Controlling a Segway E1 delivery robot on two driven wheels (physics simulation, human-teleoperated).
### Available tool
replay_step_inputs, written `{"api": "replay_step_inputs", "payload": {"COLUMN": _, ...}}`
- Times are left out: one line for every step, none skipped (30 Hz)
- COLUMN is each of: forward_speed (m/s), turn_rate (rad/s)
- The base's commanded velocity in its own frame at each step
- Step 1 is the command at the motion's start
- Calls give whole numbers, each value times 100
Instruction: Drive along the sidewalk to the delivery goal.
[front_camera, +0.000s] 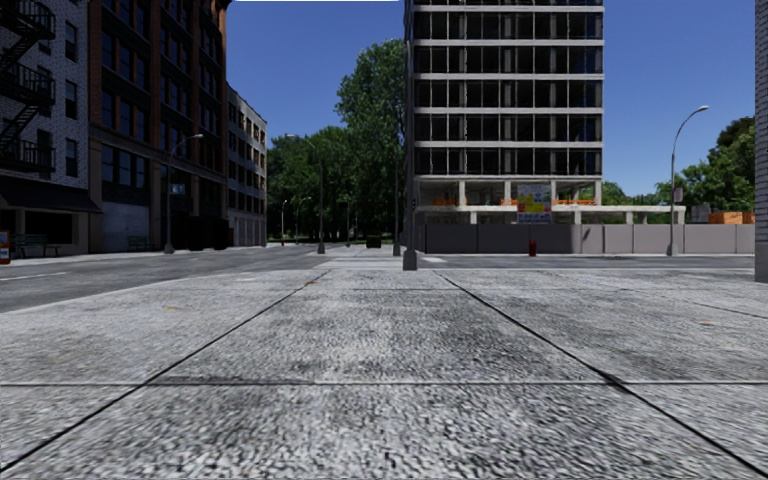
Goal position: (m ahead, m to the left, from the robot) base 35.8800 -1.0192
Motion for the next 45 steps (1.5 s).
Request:
{"api": "replay_step_inputs", "payload": {"forward_speed": 200, "turn_rate": 0}}
{"api": "replay_step_inputs", "payload": {"forward_speed": 200, "turn_rate": 0}}
{"api": "replay_step_inputs", "payload": {"forward_speed": 200, "turn_rate": 0}}
{"api": "replay_step_inputs", "payload": {"forward_speed": 200, "turn_rate": 0}}
{"api": "replay_step_inputs", "payload": {"forward_speed": 200, "turn_rate": 0}}
{"api": "replay_step_inputs", "payload": {"forward_speed": 200, "turn_rate": 0}}
{"api": "replay_step_inputs", "payload": {"forward_speed": 200, "turn_rate": 0}}
{"api": "replay_step_inputs", "payload": {"forward_speed": 200, "turn_rate": 0}}
{"api": "replay_step_inputs", "payload": {"forward_speed": 200, "turn_rate": 0}}
{"api": "replay_step_inputs", "payload": {"forward_speed": 200, "turn_rate": 0}}
{"api": "replay_step_inputs", "payload": {"forward_speed": 200, "turn_rate": 0}}
{"api": "replay_step_inputs", "payload": {"forward_speed": 200, "turn_rate": 0}}
{"api": "replay_step_inputs", "payload": {"forward_speed": 200, "turn_rate": 0}}
{"api": "replay_step_inputs", "payload": {"forward_speed": 200, "turn_rate": 0}}
{"api": "replay_step_inputs", "payload": {"forward_speed": 200, "turn_rate": 0}}
{"api": "replay_step_inputs", "payload": {"forward_speed": 200, "turn_rate": 0}}
{"api": "replay_step_inputs", "payload": {"forward_speed": 200, "turn_rate": 0}}
{"api": "replay_step_inputs", "payload": {"forward_speed": 200, "turn_rate": 0}}
{"api": "replay_step_inputs", "payload": {"forward_speed": 200, "turn_rate": 0}}
{"api": "replay_step_inputs", "payload": {"forward_speed": 200, "turn_rate": 0}}
{"api": "replay_step_inputs", "payload": {"forward_speed": 200, "turn_rate": 0}}
{"api": "replay_step_inputs", "payload": {"forward_speed": 200, "turn_rate": 0}}
{"api": "replay_step_inputs", "payload": {"forward_speed": 200, "turn_rate": 0}}
{"api": "replay_step_inputs", "payload": {"forward_speed": 200, "turn_rate": 0}}
{"api": "replay_step_inputs", "payload": {"forward_speed": 200, "turn_rate": 0}}
{"api": "replay_step_inputs", "payload": {"forward_speed": 200, "turn_rate": 0}}
{"api": "replay_step_inputs", "payload": {"forward_speed": 200, "turn_rate": 0}}
{"api": "replay_step_inputs", "payload": {"forward_speed": 200, "turn_rate": 0}}
{"api": "replay_step_inputs", "payload": {"forward_speed": 200, "turn_rate": 0}}
{"api": "replay_step_inputs", "payload": {"forward_speed": 200, "turn_rate": 0}}
{"api": "replay_step_inputs", "payload": {"forward_speed": 200, "turn_rate": 0}}
{"api": "replay_step_inputs", "payload": {"forward_speed": 200, "turn_rate": 0}}
{"api": "replay_step_inputs", "payload": {"forward_speed": 200, "turn_rate": 0}}
{"api": "replay_step_inputs", "payload": {"forward_speed": 200, "turn_rate": 0}}
{"api": "replay_step_inputs", "payload": {"forward_speed": 200, "turn_rate": 0}}
{"api": "replay_step_inputs", "payload": {"forward_speed": 200, "turn_rate": 0}}
{"api": "replay_step_inputs", "payload": {"forward_speed": 200, "turn_rate": 0}}
{"api": "replay_step_inputs", "payload": {"forward_speed": 200, "turn_rate": 0}}
{"api": "replay_step_inputs", "payload": {"forward_speed": 200, "turn_rate": 0}}
{"api": "replay_step_inputs", "payload": {"forward_speed": 200, "turn_rate": 0}}
{"api": "replay_step_inputs", "payload": {"forward_speed": 200, "turn_rate": 0}}
{"api": "replay_step_inputs", "payload": {"forward_speed": 200, "turn_rate": 0}}
{"api": "replay_step_inputs", "payload": {"forward_speed": 200, "turn_rate": 0}}
{"api": "replay_step_inputs", "payload": {"forward_speed": 200, "turn_rate": 0}}
{"api": "replay_step_inputs", "payload": {"forward_speed": 200, "turn_rate": 0}}
